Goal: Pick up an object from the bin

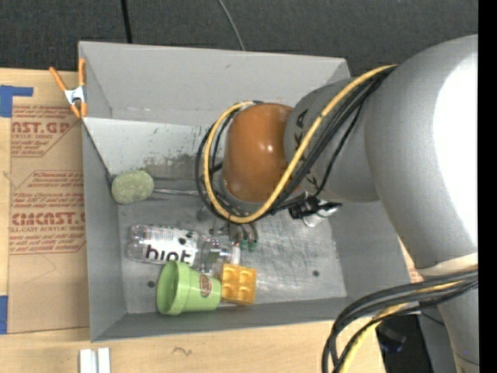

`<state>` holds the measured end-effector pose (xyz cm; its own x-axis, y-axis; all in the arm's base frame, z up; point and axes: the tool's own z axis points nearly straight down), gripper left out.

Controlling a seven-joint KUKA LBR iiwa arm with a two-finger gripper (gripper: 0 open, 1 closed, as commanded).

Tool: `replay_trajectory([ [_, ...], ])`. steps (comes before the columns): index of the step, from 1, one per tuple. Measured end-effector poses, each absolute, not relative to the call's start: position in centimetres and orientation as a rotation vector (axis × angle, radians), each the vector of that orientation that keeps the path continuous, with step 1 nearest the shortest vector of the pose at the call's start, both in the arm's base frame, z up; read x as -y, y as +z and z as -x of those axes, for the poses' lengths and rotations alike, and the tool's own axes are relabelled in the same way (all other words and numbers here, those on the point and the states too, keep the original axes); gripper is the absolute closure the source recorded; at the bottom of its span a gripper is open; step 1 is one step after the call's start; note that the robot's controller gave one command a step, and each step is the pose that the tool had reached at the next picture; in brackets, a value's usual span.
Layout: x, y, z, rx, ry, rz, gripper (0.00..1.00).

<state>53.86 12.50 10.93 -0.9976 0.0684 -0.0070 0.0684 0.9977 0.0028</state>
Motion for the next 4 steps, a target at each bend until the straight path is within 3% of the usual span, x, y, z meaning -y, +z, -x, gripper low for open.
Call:
replay_trajectory([
  [1, -13.7, 10.2, -55.5, -3.145, -0.001, 0.002, 0.0],
  [2, -16.0, 11.2, -55.6, -3.128, 0.001, -0.286, 0.0],
  [3, -17.3, 7.7, -56.9, -3.109, 0.002, -0.429, 0.0],
  [4, -14.6, 7.4, -55.1, -3.104, 0.01, -0.394, 1.0],
])
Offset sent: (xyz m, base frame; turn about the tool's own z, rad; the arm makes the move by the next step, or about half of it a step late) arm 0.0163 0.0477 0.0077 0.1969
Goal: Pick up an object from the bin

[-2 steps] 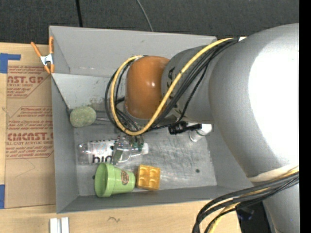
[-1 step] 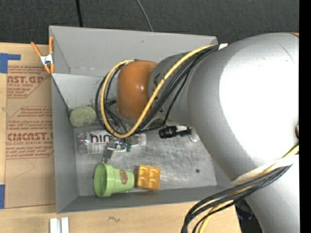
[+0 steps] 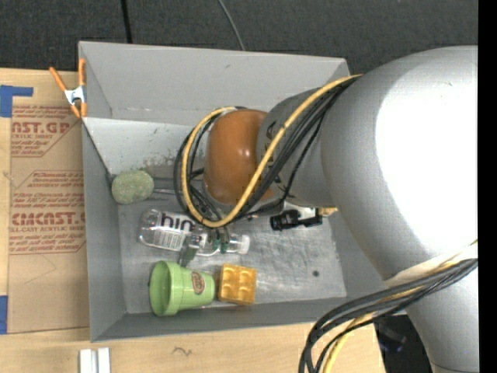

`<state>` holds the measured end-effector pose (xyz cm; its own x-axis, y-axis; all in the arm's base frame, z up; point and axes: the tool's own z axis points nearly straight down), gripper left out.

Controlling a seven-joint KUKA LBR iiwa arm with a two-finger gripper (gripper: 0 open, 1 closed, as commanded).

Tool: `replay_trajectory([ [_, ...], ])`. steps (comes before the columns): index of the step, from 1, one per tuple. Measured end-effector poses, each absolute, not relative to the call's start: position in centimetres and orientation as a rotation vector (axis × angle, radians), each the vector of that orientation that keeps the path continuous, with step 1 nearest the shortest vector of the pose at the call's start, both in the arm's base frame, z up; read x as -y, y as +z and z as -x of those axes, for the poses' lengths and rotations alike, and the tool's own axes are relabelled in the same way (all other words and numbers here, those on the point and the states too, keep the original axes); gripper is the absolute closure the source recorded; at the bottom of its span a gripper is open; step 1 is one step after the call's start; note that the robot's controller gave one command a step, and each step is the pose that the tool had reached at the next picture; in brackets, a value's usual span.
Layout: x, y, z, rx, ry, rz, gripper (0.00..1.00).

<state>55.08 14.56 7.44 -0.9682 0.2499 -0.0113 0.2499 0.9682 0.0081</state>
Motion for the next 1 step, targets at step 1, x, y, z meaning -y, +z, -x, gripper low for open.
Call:
replay_trajectory([
  [1, -14.56, 7.44, -55.08, -3.104, 0.01, -0.394, 1.0],
])
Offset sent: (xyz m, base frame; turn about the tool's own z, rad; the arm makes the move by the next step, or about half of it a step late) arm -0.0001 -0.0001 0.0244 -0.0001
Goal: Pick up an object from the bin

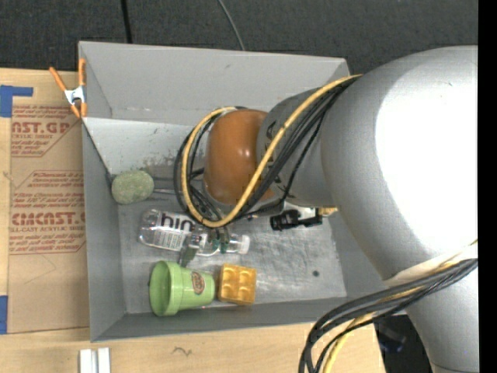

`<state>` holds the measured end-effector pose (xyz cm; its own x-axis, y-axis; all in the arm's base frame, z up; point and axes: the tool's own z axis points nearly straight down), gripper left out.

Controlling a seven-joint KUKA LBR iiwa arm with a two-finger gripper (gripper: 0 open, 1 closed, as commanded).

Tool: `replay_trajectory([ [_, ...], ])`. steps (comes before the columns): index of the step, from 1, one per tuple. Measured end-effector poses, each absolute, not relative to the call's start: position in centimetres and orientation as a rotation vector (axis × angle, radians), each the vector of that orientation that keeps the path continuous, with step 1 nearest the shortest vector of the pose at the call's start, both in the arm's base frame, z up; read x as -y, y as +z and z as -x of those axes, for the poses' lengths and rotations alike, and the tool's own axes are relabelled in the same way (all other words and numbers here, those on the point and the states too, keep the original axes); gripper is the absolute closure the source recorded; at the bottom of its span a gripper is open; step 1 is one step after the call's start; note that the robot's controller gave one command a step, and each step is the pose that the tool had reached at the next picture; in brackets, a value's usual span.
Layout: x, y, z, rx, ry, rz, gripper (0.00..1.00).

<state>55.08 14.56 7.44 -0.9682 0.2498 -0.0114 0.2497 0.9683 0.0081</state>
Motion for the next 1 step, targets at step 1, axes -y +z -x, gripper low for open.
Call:
replay_trajectory([
  [1, -14.54, 7.67, -55.03, -3.107, 0.008, -0.394, 1.0],
])
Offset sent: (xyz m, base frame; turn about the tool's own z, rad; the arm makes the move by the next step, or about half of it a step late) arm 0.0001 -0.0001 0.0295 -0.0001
